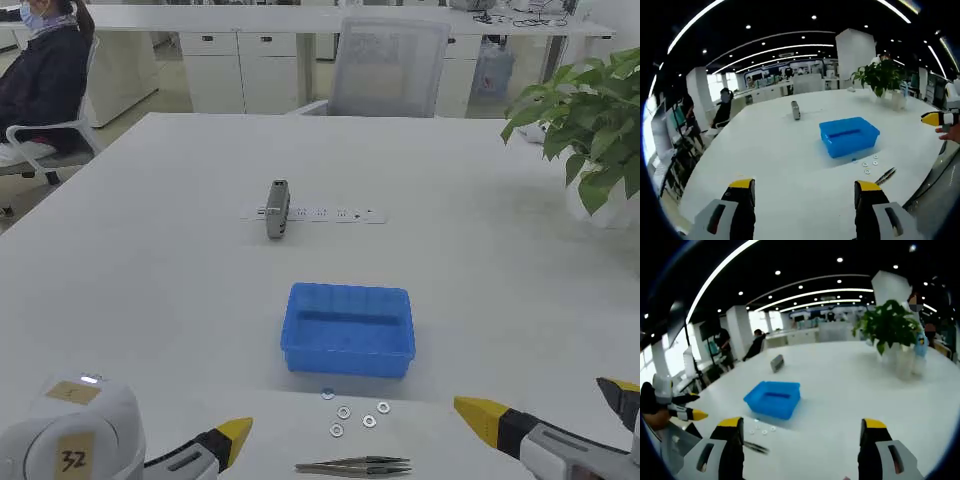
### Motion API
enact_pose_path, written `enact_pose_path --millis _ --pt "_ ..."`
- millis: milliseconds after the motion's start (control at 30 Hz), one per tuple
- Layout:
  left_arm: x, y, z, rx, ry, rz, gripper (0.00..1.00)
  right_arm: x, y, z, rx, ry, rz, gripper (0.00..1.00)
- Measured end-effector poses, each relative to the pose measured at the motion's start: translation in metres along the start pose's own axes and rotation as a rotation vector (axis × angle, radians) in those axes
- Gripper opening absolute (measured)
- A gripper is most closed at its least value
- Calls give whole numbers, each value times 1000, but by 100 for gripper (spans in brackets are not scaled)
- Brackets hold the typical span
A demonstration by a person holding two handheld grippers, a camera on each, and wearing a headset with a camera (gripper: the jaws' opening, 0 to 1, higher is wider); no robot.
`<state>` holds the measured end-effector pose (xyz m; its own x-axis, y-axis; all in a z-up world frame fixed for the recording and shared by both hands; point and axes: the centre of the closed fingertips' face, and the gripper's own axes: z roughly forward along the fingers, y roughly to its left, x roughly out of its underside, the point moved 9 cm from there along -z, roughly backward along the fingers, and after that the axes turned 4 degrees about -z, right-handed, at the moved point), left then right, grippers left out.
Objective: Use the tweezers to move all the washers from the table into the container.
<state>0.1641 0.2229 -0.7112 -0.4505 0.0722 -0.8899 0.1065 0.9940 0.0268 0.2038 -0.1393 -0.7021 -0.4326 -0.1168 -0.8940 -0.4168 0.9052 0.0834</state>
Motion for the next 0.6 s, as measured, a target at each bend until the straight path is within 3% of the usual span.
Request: enact_pose_path --millis 200,400,600 --pt "1 -1 1 8 6 -17 99 1 1 1 -11 12 -3 99" --pt "1 -8 2 24 17 55 99 2 0 2 -11 14 -2 99" --pt "2 -10 2 30 23 84 99 3 0 3 -17 20 4 99"
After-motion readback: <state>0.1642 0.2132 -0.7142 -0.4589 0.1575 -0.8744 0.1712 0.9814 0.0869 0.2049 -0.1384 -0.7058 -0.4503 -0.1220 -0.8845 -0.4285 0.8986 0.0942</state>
